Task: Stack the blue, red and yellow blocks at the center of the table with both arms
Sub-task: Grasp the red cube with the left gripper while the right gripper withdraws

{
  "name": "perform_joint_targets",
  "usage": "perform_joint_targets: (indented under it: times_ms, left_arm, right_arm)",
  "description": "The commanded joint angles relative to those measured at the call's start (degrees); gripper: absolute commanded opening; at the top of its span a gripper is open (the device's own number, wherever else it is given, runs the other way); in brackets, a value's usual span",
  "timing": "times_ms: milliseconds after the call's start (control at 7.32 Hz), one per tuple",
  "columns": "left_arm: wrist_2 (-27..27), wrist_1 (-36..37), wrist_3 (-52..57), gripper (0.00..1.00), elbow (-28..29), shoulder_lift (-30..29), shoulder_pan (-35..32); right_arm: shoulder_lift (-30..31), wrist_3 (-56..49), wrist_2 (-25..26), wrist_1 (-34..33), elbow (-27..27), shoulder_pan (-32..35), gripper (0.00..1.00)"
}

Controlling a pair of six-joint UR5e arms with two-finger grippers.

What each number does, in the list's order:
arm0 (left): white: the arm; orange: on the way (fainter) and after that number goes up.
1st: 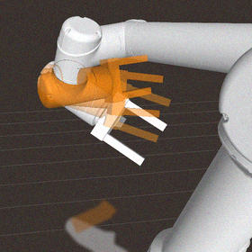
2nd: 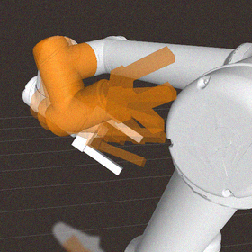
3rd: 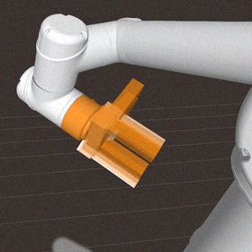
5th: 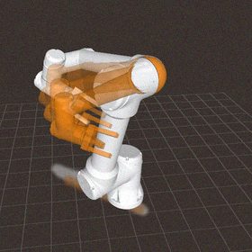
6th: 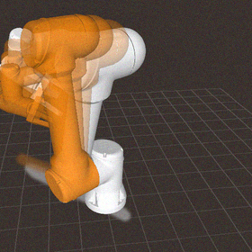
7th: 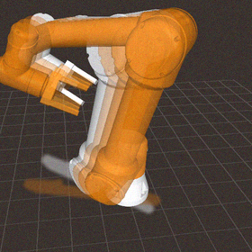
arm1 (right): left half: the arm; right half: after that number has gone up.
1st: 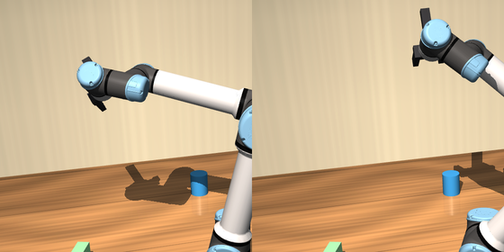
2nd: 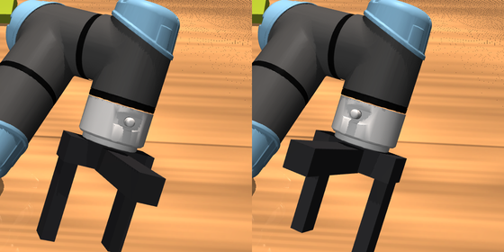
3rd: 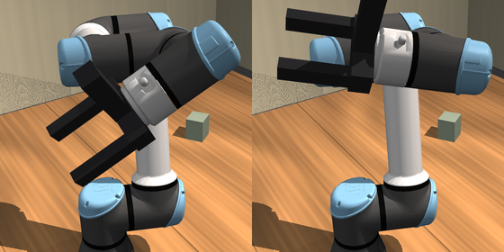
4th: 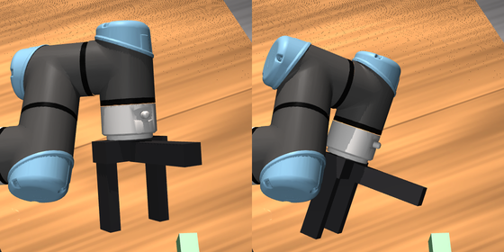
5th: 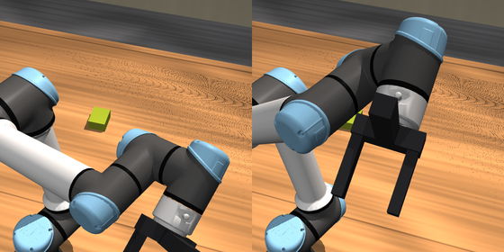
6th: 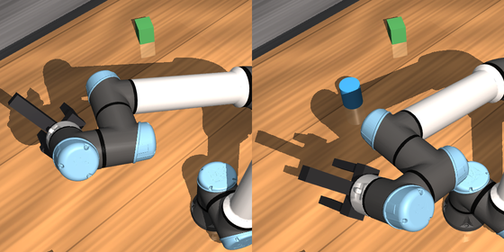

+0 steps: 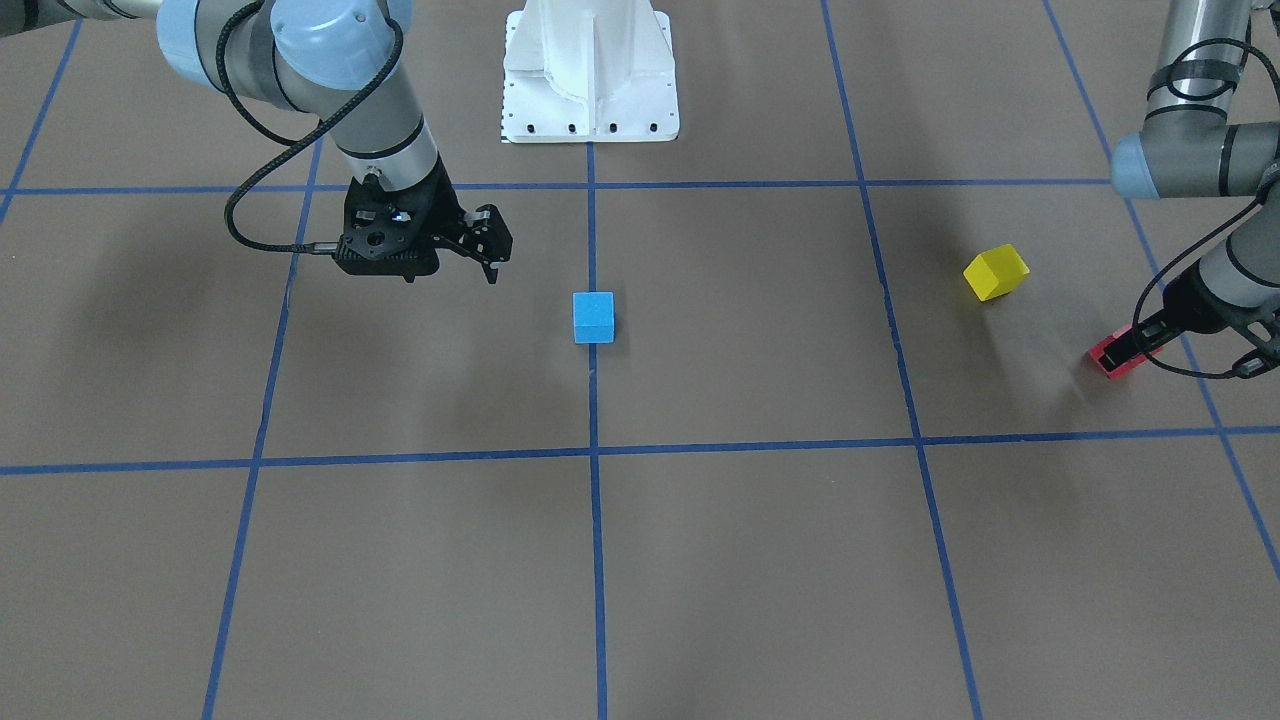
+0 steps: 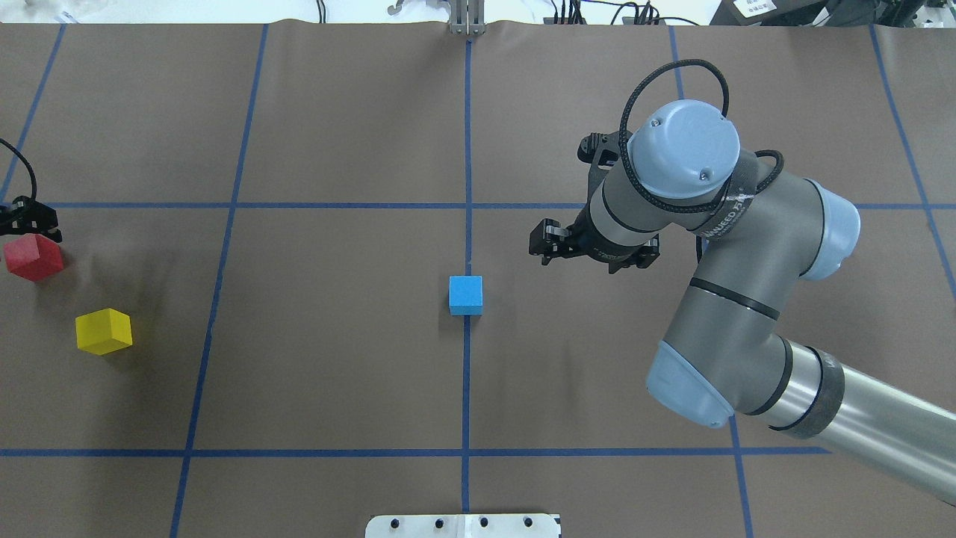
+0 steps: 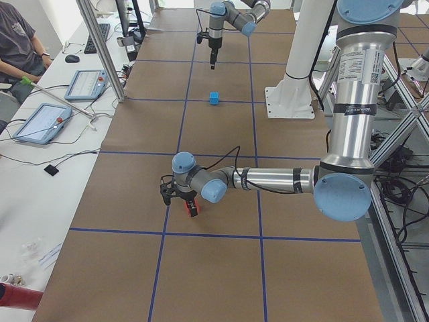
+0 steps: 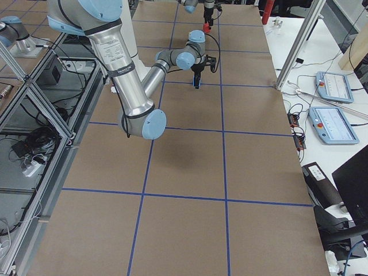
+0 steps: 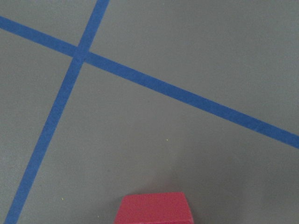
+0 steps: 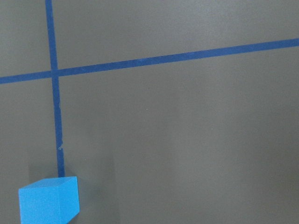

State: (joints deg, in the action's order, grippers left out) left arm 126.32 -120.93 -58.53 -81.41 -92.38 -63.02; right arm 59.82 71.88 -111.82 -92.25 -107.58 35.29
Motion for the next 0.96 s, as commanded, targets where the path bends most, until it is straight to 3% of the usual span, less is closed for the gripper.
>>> perform_joint_targets:
  times_ms: [0,137,273,410,546,683,819]
  left_arm:
    - [0.0,-0.1,-0.1,0.9,0.6,0.2,0.3]
    - [0.0,-0.1,-0.1,0.73,0.6,0.2,0.4]
    - [0.0,-0.1,-0.2,0.42,0.6,0.2,0.4]
    - [0.1,0.0,-0.4,0.0,0.3,0.3,0.4]
    - [0.3,0.2,-0.4,0.0,-1.4,0.1,0.4]
    - [0.3,2.2,-0.9,0.0,-7.1,0.1,0.4]
    - [0.2,9.9,-0.9,0.0,-14.2,-1.8,0.5]
  right_arm:
    - [0.0,0.0,0.2,0.1,-0.5,0.0,1.0]
    - [0.0,0.0,0.2,0.1,-0.7,0.0,1.0]
    - [0.0,0.0,0.3,0.1,-0.9,0.0,1.0]
    - [0.0,0.0,0.2,0.1,-1.4,0.0,1.0]
    - [0.0,0.0,0.0,0.0,-2.4,0.3,1.0]
    - [0.5,0.0,-0.1,-0.2,-3.7,1.1,1.0]
    - [2.5,-0.1,-0.7,-0.1,-5.7,2.4,1.0]
